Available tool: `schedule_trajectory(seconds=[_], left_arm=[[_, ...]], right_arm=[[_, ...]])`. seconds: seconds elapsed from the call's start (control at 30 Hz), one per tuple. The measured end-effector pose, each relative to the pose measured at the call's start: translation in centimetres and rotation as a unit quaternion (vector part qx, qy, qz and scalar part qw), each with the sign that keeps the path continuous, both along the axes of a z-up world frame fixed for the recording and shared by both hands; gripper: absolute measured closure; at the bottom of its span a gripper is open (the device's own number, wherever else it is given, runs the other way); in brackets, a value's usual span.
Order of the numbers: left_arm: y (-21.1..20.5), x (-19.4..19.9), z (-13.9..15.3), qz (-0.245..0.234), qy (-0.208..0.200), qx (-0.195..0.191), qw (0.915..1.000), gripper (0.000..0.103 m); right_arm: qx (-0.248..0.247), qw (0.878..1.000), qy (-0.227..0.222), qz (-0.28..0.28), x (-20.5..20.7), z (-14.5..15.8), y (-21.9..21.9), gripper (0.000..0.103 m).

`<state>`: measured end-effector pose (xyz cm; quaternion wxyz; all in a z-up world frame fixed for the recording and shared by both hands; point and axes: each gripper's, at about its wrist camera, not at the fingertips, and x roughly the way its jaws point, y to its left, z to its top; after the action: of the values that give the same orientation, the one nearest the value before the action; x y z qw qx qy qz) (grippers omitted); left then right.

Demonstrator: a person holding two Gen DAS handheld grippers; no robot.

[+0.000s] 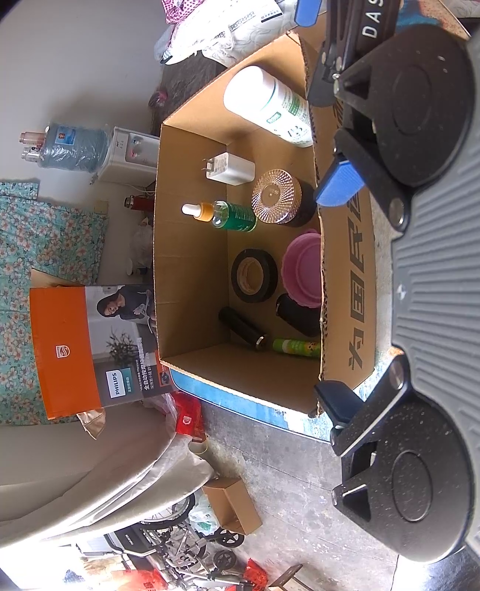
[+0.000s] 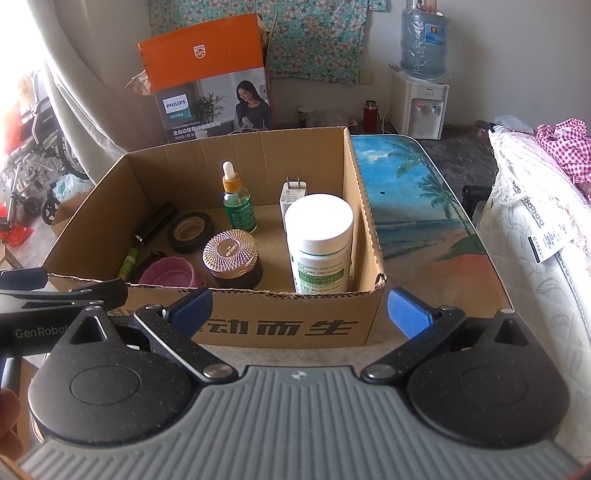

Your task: Organize rigid objects

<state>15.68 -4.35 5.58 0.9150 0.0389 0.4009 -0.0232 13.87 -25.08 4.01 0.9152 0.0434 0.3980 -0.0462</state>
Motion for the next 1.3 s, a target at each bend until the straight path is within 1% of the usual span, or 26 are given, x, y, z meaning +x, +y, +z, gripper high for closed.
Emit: schedule_trajectory(seconds=[1.3], left_arm=[[-0.07,-0.08,0.15,-0.001,-0.001,0.000,1.0000,0.002]], right_arm=[[0.001,1.000,0.000,-0.002,-0.35,0.30,-0.14,0.001]])
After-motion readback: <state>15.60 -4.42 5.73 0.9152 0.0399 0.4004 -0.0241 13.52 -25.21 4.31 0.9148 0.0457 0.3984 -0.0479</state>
